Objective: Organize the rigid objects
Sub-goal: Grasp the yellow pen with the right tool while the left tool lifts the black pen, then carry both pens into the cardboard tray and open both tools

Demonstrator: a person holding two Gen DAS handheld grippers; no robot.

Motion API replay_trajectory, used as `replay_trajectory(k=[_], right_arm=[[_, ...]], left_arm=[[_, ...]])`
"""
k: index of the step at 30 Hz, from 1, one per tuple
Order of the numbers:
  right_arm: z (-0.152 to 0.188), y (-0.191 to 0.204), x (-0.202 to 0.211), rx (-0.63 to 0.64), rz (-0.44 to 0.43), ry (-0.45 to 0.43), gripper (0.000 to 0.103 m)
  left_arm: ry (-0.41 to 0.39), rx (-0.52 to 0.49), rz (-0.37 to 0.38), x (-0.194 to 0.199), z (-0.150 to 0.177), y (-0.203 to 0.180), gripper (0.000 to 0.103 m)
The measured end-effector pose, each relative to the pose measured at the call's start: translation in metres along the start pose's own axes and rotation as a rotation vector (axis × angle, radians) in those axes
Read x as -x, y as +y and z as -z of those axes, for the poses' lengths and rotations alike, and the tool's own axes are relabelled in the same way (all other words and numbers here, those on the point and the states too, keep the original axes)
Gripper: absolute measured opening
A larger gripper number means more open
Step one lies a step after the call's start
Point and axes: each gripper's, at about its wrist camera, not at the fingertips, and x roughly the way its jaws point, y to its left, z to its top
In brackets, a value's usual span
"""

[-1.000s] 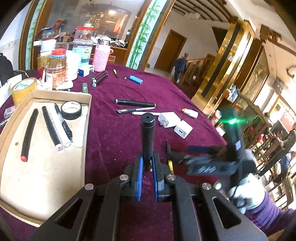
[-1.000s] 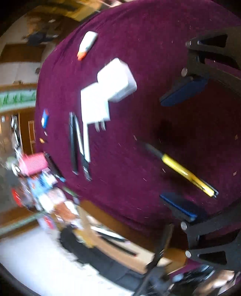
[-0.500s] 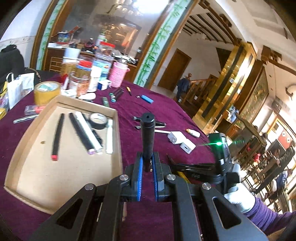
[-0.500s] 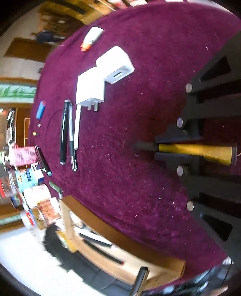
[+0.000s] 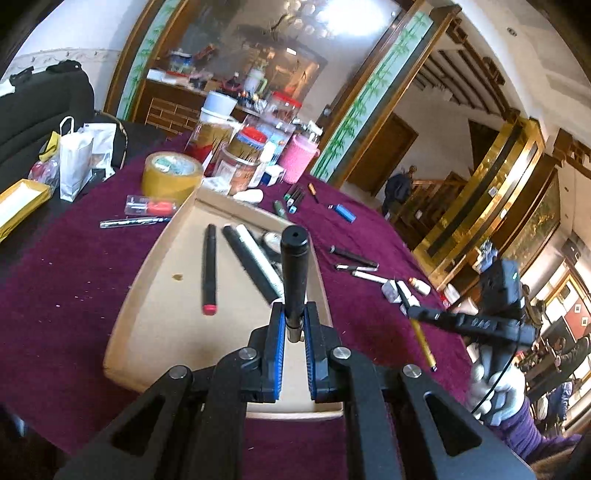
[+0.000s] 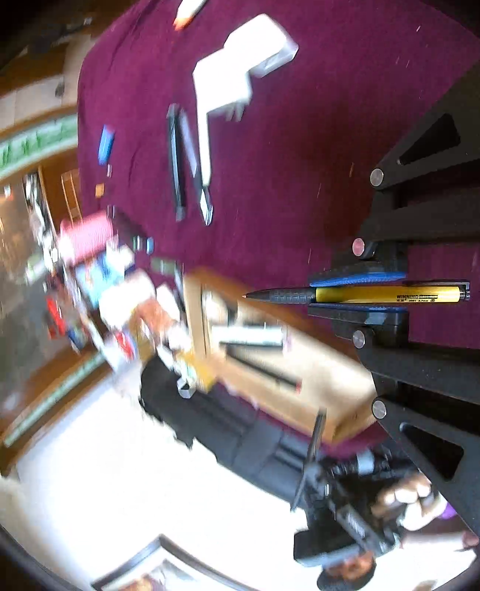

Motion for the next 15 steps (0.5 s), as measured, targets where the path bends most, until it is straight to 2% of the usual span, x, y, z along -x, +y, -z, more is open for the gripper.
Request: replay_trajectory(k=[4, 6, 10, 15], right_arm=[[-0.013, 0.040, -0.033, 0.025, -0.115, 0.069, 0.010], [-0.020, 0.055, -0.054, 0.036, -0.139, 0.103, 0.010], [-0.033, 0.077, -0.105, 0.037, -0.159, 0.172, 0.010], [-0.048, 0.086, -0.155, 0.039, -0.109, 0.218, 0.011]], left_arm=[[0.087, -0.021, -0.050, -0.011, -0.015, 0.014, 0.009], [0.124, -0.038, -0.090, -0.020, -0.025, 0.021, 0.009], [0.197, -0.019, -0.126, -0.045, -0.044, 0.041, 0.009], [0.277, -0.021, -0.187, -0.085, -0.060, 0.055, 0.009]])
